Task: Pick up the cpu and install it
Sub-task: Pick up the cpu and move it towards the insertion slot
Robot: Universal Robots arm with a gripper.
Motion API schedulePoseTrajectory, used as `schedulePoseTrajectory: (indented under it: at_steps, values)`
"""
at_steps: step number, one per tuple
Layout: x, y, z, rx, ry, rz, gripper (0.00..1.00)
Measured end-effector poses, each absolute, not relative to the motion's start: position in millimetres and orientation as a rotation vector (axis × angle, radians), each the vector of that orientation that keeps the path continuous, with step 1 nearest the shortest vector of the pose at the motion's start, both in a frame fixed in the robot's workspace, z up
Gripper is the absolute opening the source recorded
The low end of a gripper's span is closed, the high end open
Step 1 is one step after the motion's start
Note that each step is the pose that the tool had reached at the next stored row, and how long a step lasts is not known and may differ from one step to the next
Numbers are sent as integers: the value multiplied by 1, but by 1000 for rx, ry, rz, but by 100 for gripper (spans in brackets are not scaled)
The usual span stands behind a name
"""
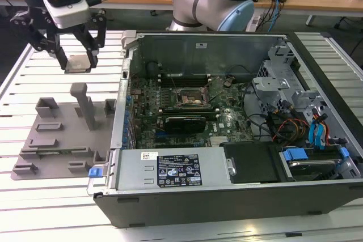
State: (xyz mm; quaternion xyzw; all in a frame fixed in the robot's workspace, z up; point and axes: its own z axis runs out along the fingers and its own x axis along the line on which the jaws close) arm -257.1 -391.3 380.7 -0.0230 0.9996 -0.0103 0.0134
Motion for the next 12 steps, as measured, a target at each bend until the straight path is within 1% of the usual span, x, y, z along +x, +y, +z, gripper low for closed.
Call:
schedulePoseTrajectory:
  at_steps: [12]
  values:
    - [-222,-391,380,-72,3114,-32,55]
